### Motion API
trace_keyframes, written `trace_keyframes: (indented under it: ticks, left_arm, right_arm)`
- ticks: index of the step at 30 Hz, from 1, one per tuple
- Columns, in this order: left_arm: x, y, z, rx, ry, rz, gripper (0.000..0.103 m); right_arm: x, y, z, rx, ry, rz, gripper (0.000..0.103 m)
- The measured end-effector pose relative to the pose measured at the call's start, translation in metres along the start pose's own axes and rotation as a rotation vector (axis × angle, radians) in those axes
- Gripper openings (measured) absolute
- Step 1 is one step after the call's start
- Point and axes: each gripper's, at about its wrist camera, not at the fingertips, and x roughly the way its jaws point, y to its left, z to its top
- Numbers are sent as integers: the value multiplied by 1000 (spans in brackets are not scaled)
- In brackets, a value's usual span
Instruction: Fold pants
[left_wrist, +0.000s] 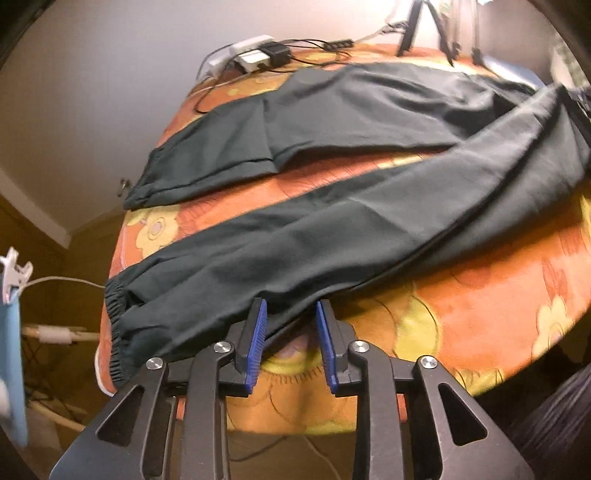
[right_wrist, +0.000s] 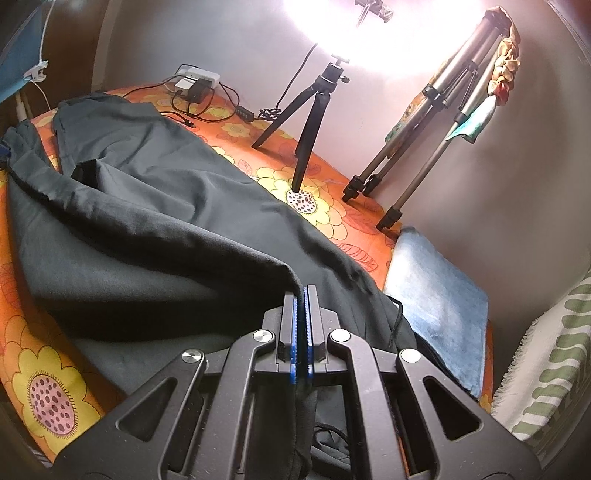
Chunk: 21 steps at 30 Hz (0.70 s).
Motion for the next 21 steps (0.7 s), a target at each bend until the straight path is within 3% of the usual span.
trace_keyframes:
  ticks: [1,6,10,13,21]
  left_arm:
    - [0,3,1,-23,-16,-2,3]
    - [-14,11,3,-57,-115,44,1]
    - [-29,35,15,-164,-203,76,1]
    - [-33,48,33,-190,-236,88,1]
    - [-26,56,111,-130,-306,129,1]
  right_arm:
    - [0,0,0,1,0,0,3]
    - [-16,4,2,-4,-21,2,3]
    - [-44,9,7,-8,-87,-10,3]
    - [-59,12,15,-29,-135,-34,3]
    - [-53,-8,46,-43,-157,-122,3]
